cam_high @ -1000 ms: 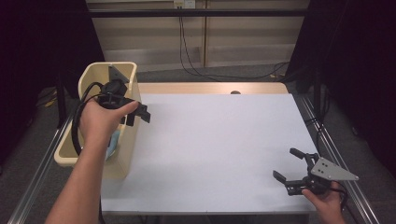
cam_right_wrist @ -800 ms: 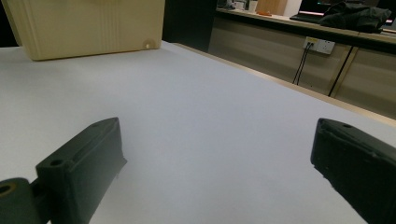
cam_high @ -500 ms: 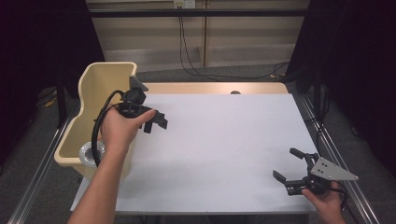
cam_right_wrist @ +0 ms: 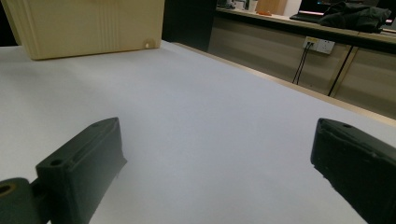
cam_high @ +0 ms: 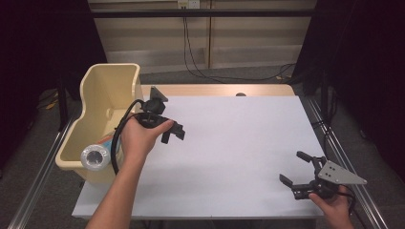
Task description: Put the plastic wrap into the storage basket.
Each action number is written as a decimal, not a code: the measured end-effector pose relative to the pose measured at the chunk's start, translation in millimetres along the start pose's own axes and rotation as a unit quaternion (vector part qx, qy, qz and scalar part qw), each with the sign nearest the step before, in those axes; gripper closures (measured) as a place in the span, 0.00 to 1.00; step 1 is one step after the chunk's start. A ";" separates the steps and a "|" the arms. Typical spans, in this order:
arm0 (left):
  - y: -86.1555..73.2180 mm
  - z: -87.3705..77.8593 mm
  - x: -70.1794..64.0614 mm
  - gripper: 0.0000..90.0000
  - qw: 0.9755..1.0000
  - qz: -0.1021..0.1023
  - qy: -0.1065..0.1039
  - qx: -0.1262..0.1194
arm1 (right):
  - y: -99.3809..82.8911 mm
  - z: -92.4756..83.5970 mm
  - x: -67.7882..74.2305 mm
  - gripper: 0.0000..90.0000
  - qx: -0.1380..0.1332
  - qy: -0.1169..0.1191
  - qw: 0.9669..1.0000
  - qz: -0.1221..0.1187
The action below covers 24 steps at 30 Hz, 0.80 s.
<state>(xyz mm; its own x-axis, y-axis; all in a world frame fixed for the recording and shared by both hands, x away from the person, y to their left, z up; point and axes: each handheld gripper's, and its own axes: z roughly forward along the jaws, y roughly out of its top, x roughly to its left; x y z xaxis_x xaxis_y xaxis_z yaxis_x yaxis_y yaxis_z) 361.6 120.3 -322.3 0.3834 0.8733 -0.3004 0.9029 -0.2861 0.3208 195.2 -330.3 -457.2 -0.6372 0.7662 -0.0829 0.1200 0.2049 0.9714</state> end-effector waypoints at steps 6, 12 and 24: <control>-3.1 20.3 -3.1 0.08 1.000 0.006 -0.012 0.017 | 0.0 0.0 0.2 0.02 0.000 0.000 1.000 -0.001; -7.2 32.7 -7.9 0.07 1.000 0.011 -0.013 0.009 | 0.0 0.3 0.5 0.02 0.001 0.001 1.000 -0.002; -18.2 51.8 -12.8 0.06 1.000 0.022 -0.019 -0.005 | -0.1 0.8 0.7 0.02 0.000 0.001 1.000 -0.006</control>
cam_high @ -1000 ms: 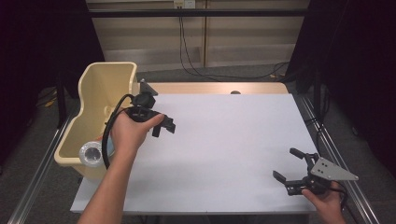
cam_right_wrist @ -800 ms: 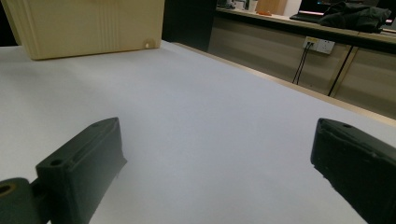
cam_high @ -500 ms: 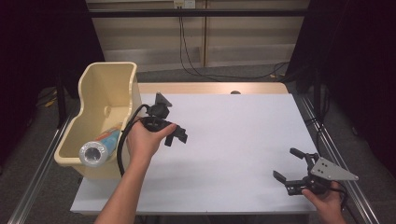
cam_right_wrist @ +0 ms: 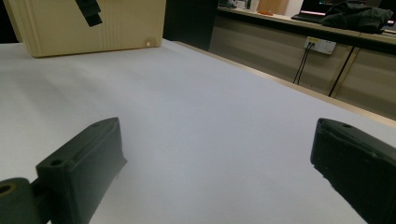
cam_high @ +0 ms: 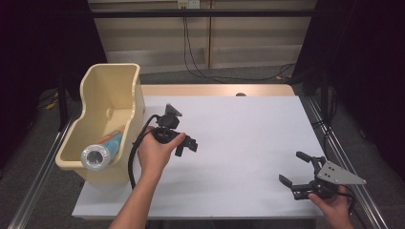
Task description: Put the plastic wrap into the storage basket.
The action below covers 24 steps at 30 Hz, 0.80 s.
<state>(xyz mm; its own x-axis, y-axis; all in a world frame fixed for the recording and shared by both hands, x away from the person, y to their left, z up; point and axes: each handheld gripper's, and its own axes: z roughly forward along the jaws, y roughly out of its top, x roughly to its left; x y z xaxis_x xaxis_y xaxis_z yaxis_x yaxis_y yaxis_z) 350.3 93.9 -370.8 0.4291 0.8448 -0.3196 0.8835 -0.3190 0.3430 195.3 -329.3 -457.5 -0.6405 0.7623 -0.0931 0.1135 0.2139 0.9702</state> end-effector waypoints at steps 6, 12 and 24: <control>-7.3 11.7 1.2 0.06 1.000 0.004 0.000 -0.001 | -0.1 0.0 0.0 0.02 0.000 0.000 1.000 -0.001; -16.0 27.4 5.8 0.06 1.000 0.008 -0.002 0.009 | 0.0 0.0 0.1 0.02 0.001 0.001 1.000 -0.001; -37.3 45.0 7.3 0.07 0.997 0.033 0.002 -0.072 | -0.1 0.0 0.7 0.02 0.003 0.001 1.000 0.000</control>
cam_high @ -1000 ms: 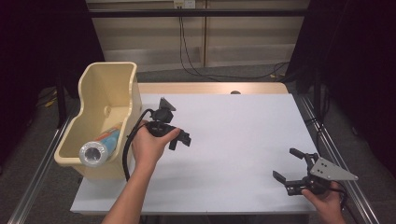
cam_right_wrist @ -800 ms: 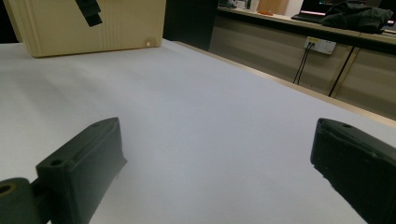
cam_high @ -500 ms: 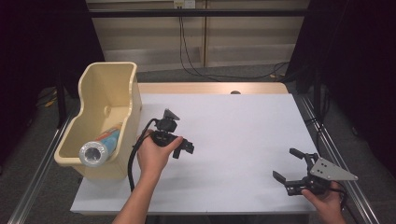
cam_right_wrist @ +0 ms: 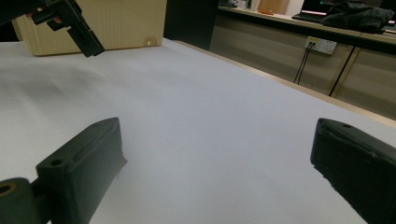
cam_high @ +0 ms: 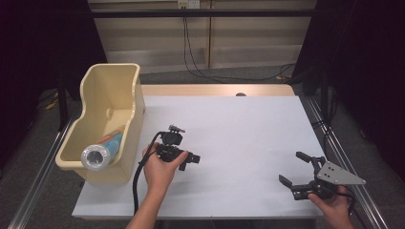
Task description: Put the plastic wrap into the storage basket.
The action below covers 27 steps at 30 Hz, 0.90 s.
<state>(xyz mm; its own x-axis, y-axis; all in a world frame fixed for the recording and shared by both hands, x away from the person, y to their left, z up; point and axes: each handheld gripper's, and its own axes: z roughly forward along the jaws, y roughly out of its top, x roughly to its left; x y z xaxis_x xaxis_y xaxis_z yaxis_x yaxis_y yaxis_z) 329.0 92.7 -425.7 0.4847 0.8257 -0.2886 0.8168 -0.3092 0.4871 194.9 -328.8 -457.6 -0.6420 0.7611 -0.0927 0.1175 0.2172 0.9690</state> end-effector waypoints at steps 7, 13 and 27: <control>-12.8 6.0 1.5 0.07 0.998 0.020 0.004 -0.053 | -0.5 0.7 0.0 0.02 0.003 0.002 1.000 -0.003; -21.2 6.6 3.0 0.07 0.995 0.035 0.004 -0.092 | -1.3 1.9 0.6 0.02 0.003 0.003 1.000 0.000; -34.2 -3.4 3.7 0.07 0.977 0.081 0.011 -0.198 | -2.1 2.9 1.7 0.02 0.007 0.005 1.000 -0.003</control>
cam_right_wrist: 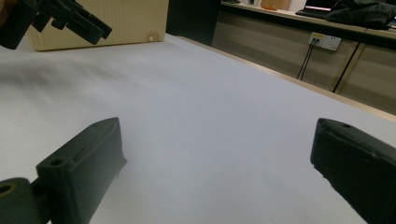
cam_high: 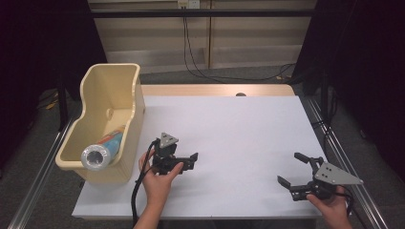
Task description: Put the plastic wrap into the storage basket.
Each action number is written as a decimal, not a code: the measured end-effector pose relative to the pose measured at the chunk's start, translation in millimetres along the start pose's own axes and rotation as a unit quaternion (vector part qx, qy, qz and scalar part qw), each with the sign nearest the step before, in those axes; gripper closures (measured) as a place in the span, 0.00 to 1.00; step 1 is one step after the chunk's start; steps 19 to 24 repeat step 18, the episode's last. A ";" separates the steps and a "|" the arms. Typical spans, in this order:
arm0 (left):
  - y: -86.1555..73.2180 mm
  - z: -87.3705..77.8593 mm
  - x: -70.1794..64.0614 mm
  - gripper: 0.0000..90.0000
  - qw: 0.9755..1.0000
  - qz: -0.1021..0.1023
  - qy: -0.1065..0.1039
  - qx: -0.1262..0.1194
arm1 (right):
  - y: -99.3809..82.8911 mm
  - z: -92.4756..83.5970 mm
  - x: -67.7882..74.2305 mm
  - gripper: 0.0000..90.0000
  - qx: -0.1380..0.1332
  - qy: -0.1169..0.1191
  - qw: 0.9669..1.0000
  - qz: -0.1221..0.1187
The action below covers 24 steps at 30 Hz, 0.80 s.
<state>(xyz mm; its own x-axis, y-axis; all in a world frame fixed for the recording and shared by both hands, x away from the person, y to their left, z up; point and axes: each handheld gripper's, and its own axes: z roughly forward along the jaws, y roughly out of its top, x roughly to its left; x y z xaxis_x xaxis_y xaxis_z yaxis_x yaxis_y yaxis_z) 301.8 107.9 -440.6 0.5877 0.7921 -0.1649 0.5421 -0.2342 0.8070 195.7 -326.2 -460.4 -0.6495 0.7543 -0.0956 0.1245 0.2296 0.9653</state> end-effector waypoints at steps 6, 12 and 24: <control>-3.1 -2.9 -0.1 0.06 0.999 0.015 0.006 -0.028 | -0.6 -0.3 -2.1 0.02 0.002 0.001 1.000 0.006; -8.1 -3.5 -1.1 0.05 0.996 0.056 0.033 -0.056 | -2.3 1.4 -2.1 0.02 0.002 0.003 1.000 0.014; -11.9 -7.1 2.3 0.05 0.995 0.053 0.030 -0.085 | -1.8 4.2 0.4 0.02 0.007 0.005 1.000 0.010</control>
